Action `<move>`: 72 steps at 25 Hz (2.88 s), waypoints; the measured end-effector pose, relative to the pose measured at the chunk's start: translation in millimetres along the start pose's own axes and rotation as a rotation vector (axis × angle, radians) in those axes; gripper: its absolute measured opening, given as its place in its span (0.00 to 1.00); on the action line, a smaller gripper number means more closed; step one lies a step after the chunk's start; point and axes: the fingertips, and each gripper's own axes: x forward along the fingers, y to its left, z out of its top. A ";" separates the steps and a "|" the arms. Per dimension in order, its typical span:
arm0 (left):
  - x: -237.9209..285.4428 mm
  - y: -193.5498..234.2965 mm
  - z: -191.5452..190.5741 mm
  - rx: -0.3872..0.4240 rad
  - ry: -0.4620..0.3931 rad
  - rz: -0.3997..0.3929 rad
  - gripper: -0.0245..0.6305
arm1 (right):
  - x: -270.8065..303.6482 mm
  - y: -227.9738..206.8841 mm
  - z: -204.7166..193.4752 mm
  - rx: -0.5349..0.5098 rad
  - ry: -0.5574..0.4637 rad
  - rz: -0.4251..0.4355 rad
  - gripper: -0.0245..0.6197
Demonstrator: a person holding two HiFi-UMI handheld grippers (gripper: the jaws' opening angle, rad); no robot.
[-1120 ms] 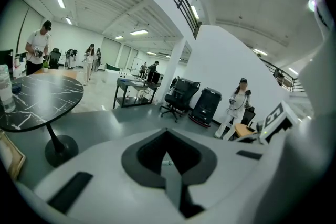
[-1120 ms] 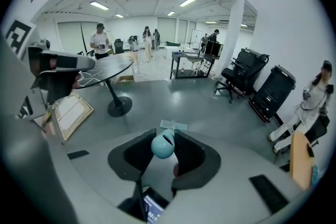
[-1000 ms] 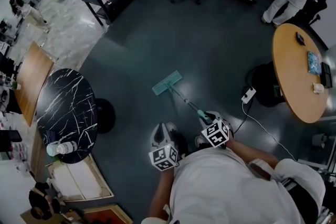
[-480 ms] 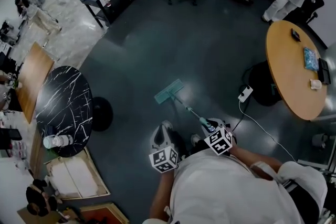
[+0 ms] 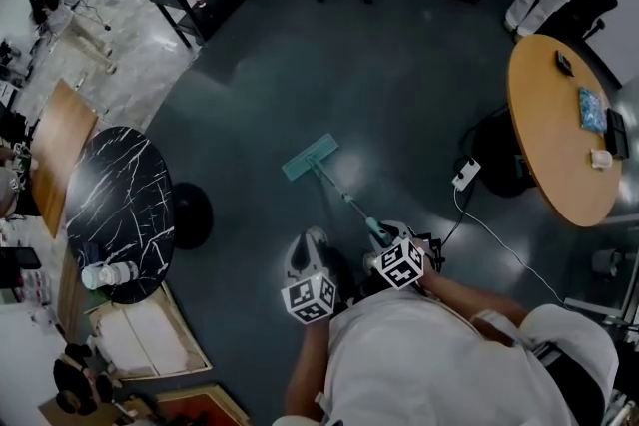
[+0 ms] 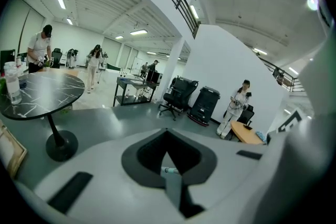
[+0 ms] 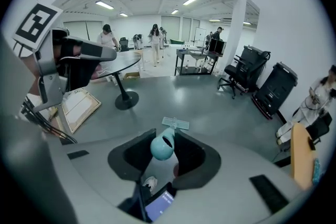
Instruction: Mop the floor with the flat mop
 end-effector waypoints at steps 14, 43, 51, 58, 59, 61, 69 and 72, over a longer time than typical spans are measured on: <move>80.5 82.8 70.3 0.012 0.001 0.005 0.04 | 195.0 -53.9 175.2 -0.055 -0.011 -0.064 0.21; 54.4 62.0 50.2 0.012 0.027 -0.034 0.04 | 94.6 -41.8 105.9 -0.055 0.046 -0.033 0.21; 14.1 4.1 36.8 0.053 -0.001 -0.088 0.04 | -28.4 -9.8 68.1 -0.052 -0.021 0.011 0.21; -4.6 -20.5 30.0 0.092 -0.021 -0.107 0.04 | -48.6 1.5 65.7 -0.066 -0.070 0.021 0.21; -6.0 -22.2 28.7 0.090 -0.020 -0.106 0.04 | -48.9 0.5 64.6 -0.067 -0.074 0.018 0.21; -7.7 -24.3 27.2 0.087 -0.021 -0.108 0.04 | -48.8 -1.2 64.1 -0.069 -0.081 0.009 0.21; -5.6 -23.8 30.0 0.090 -0.032 -0.113 0.04 | -46.2 2.9 69.9 -0.073 -0.092 0.018 0.21; -3.1 -24.1 30.7 0.090 -0.030 -0.115 0.04 | -46.3 2.3 71.9 -0.073 -0.093 0.023 0.21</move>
